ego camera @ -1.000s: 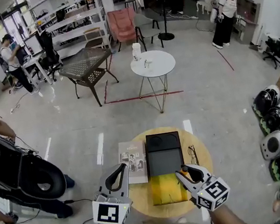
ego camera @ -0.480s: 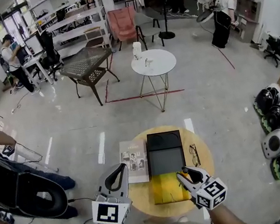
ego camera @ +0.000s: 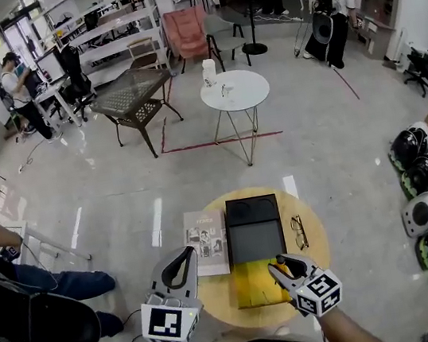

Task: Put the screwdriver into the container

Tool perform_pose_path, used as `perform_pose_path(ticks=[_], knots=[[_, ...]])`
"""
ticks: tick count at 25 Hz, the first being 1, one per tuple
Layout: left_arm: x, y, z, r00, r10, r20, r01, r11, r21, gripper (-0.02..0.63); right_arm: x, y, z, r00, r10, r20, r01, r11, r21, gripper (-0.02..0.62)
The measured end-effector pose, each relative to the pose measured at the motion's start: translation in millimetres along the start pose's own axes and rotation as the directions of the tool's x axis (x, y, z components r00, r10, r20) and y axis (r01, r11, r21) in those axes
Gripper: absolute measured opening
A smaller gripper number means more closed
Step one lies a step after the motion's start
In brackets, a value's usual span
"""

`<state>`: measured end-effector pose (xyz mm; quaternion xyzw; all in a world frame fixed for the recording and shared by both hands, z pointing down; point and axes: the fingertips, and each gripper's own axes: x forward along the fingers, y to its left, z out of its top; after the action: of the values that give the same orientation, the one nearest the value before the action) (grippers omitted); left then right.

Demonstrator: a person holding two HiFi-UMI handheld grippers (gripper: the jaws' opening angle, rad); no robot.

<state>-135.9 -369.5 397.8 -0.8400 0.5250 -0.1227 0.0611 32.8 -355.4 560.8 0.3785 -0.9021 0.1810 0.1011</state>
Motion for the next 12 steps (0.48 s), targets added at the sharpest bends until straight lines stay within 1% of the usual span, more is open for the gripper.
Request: perform_pose_path(ticks=[6, 12], knots=[[0.8, 3.4, -6.7, 1.0, 0.001, -0.026, -0.001, 1.0, -0.003, 0.018, 10.4, -3.3, -23.0, 0.999, 0.007, -0.045, -0.006, 1.0, 0.018, 0.137], [2.7, 6.5, -7.2, 1.0, 0.003, -0.028, -0.003, 1.0, -0.008, 0.018, 20.2, -7.0, -45.5, 0.995, 0.002, -0.098, 0.0, 1.0, 0.018, 0.137]])
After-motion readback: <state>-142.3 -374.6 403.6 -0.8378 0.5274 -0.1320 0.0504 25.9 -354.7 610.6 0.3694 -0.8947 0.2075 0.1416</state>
